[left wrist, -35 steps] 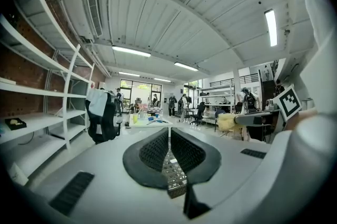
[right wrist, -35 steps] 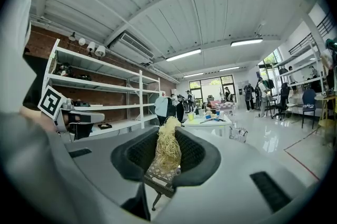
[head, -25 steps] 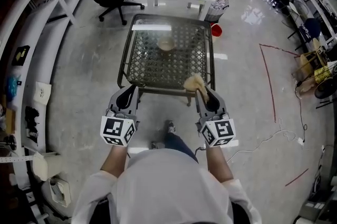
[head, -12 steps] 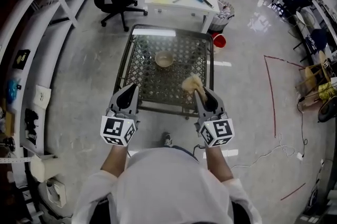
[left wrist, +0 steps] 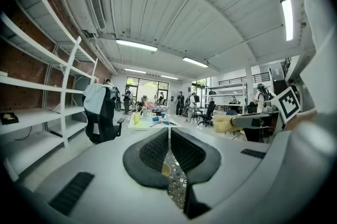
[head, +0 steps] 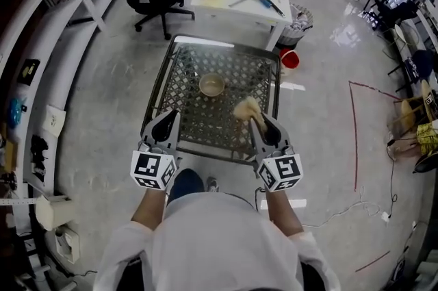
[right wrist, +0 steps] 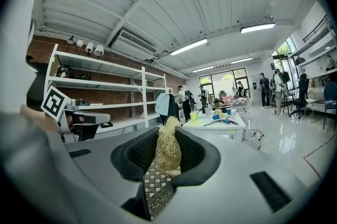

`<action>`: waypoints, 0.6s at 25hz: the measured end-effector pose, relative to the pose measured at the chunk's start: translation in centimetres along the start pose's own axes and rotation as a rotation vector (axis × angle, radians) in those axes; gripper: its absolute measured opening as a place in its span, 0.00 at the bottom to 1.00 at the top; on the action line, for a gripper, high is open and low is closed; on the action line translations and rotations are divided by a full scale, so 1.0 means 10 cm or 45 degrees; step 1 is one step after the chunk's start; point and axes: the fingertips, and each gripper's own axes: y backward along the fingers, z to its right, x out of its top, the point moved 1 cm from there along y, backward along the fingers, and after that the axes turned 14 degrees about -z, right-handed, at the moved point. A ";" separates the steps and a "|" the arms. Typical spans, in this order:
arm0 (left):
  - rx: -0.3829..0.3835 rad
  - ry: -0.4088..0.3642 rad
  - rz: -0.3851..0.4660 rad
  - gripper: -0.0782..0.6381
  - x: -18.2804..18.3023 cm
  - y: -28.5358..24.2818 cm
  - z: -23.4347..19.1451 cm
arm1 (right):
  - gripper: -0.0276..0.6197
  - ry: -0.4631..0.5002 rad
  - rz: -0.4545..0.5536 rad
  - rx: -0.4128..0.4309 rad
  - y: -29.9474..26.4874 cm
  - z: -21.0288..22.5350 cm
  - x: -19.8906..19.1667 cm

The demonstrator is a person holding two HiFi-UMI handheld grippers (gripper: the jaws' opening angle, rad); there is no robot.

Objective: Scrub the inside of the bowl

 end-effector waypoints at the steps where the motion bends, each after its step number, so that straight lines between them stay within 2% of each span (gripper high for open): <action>1: 0.000 0.003 0.001 0.17 0.02 -0.04 -0.02 | 0.20 -0.002 -0.003 0.002 -0.03 0.02 0.01; 9: -0.065 -0.010 -0.016 0.17 0.16 -0.48 -0.30 | 0.20 -0.030 0.005 -0.052 -0.40 0.17 0.12; 15: -0.146 -0.052 0.007 0.17 0.43 -0.81 -0.50 | 0.20 -0.046 0.020 -0.128 -0.64 0.27 0.30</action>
